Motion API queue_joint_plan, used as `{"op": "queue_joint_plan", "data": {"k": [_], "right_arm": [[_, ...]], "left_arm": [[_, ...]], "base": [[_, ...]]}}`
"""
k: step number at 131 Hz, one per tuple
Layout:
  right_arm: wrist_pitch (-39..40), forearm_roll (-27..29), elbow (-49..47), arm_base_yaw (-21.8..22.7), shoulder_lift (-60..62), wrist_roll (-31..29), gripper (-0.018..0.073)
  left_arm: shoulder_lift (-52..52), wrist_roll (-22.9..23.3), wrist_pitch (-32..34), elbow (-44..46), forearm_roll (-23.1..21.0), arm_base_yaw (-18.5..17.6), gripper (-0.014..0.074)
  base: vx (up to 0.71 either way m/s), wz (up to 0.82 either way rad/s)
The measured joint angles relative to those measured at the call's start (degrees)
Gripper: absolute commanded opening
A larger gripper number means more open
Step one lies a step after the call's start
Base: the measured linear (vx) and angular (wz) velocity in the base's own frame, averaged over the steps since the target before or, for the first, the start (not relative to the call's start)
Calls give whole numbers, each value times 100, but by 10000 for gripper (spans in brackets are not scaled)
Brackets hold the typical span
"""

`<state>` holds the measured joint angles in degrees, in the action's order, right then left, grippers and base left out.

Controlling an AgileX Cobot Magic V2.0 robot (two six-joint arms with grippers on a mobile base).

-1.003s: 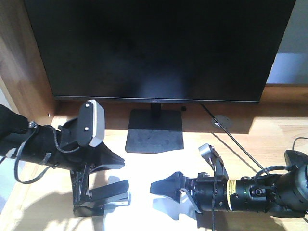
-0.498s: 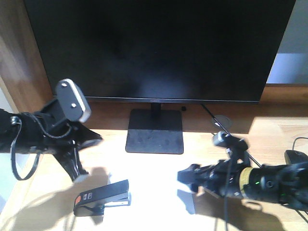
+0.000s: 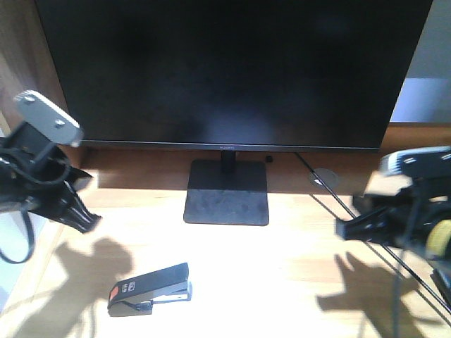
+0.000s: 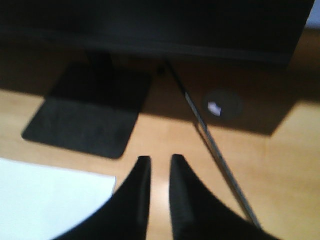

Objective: Grab stapler and paper to desk for stapling

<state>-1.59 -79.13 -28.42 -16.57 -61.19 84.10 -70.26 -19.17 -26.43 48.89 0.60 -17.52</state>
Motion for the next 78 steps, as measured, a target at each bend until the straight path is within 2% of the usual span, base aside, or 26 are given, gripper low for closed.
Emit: {"op": "queue_joint_plan", "data": {"k": [6,20,53,78], "right_arm": [[-12,-33,0,0,280,0,-11],[-14,-56,17,0,833,-14,-9],[-23,-67,153,0,1993,-114,-7],[-23,-98,735,0,3083,-114,-7]], "left_arm": [[115,289,-20,0,173,0,-6],[394,490,-28,0,294,0,-6],[1234,539,-32,0,326,0,-6],[1880,539,-27,0,328,0,-6]], "base": [[0,0],[0,0],[0,0],[0,0]]}}
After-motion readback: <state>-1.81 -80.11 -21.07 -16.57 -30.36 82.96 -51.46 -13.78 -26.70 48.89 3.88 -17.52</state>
